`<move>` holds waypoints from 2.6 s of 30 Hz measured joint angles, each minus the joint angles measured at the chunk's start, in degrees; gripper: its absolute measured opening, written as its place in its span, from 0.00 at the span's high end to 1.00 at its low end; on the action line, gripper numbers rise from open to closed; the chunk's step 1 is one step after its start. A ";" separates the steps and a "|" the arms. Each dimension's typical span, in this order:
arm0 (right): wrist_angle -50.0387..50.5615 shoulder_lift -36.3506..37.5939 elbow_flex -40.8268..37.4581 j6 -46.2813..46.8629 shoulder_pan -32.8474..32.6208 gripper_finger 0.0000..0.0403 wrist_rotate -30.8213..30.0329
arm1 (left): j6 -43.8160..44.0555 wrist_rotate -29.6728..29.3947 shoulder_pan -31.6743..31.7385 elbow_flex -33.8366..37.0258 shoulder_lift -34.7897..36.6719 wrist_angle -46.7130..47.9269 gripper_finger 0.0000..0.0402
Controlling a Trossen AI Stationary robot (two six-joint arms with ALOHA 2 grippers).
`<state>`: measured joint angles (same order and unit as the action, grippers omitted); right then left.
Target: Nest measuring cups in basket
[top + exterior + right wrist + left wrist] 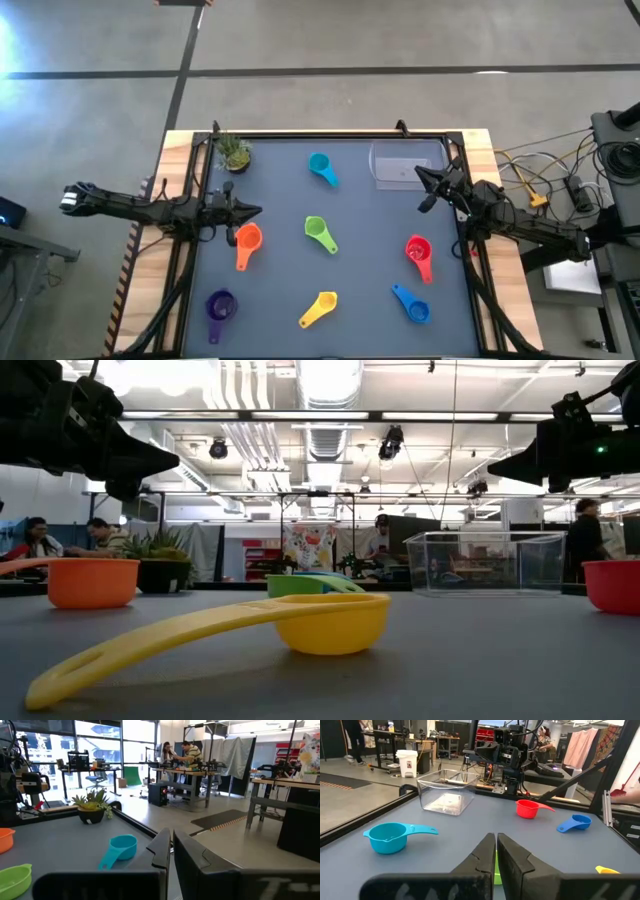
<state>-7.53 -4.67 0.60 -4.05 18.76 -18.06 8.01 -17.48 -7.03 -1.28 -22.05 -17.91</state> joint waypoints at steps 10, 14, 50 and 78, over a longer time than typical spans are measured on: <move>0.01 0.01 0.00 0.00 0.02 0.97 0.02 | 0.02 -0.02 -0.02 0.00 -0.01 0.00 1.00; 0.00 0.00 0.00 0.00 0.02 0.97 0.02 | 0.01 -0.02 0.00 0.00 0.01 0.02 1.00; 0.00 0.00 0.00 0.00 0.02 0.97 0.02 | 0.02 -0.02 -0.02 0.00 0.00 -0.54 1.00; 0.02 0.02 0.00 0.00 0.01 0.97 0.02 | 42.43 -5.15 0.19 -50.48 -24.16 72.73 1.00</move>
<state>-7.51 -4.64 0.60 -4.05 18.77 -18.04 50.44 -22.63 -6.84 -51.76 -46.21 54.82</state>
